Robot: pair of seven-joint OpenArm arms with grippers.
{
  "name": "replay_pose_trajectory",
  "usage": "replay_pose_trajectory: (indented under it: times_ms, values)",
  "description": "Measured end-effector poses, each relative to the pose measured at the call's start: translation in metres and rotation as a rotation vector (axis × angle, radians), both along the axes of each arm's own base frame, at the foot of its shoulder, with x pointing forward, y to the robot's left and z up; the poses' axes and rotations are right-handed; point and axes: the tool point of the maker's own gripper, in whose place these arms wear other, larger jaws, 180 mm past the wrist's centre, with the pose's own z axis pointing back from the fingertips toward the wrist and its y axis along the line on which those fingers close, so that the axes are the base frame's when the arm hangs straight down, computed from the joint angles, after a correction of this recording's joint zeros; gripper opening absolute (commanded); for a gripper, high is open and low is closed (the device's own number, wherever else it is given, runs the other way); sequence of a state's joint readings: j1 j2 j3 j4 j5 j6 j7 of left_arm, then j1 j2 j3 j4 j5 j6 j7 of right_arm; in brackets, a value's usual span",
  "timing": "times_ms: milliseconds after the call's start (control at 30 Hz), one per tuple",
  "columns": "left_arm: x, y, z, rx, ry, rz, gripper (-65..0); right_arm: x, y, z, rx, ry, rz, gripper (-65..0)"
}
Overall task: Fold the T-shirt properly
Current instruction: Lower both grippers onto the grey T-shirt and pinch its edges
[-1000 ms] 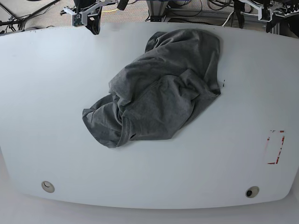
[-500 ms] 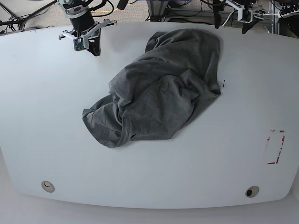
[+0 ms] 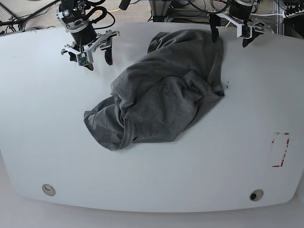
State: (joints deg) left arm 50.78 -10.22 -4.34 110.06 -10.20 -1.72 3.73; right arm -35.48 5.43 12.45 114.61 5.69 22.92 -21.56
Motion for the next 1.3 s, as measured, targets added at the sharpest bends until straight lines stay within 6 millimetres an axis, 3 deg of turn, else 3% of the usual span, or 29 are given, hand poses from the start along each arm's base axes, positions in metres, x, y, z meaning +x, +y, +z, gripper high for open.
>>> replay_pose_trajectory:
  times_ms: [133, 267, 467, 633, 1133, 1300]
  values:
    - [0.016, -0.009, 0.003, -0.083, -0.013, 0.012, -4.7, 0.006, -0.003, 0.002, -0.012, -0.009, -0.004, -29.3]
    - [0.012, -0.02, -0.003, -0.178, 0.042, 0.007, -4.9, 0.007, -0.002, 0.002, -0.008, -0.009, -0.006, -29.3]
    - [0.028, -0.03, -0.007, -0.245, 0.093, -0.005, -5.0, 0.007, -0.003, 0.001, -0.01, -0.003, -0.007, -29.3]
    - [0.018, -0.034, -0.015, -0.285, 0.161, 0.004, -5.0, 0.007, -0.003, 0.002, -0.01, -0.004, -0.009, -29.3]
    - [0.012, -0.033, -0.029, -0.312, 0.203, 0.023, -4.9, 0.02, -0.003, 0.009, -0.01, -0.039, -0.01, -29.3]
    - [0.011, -0.042, -0.029, -0.321, 0.204, -0.002, -5.1, 0.022, -0.003, 0.01, -0.01, -0.045, -0.01, -29.3]
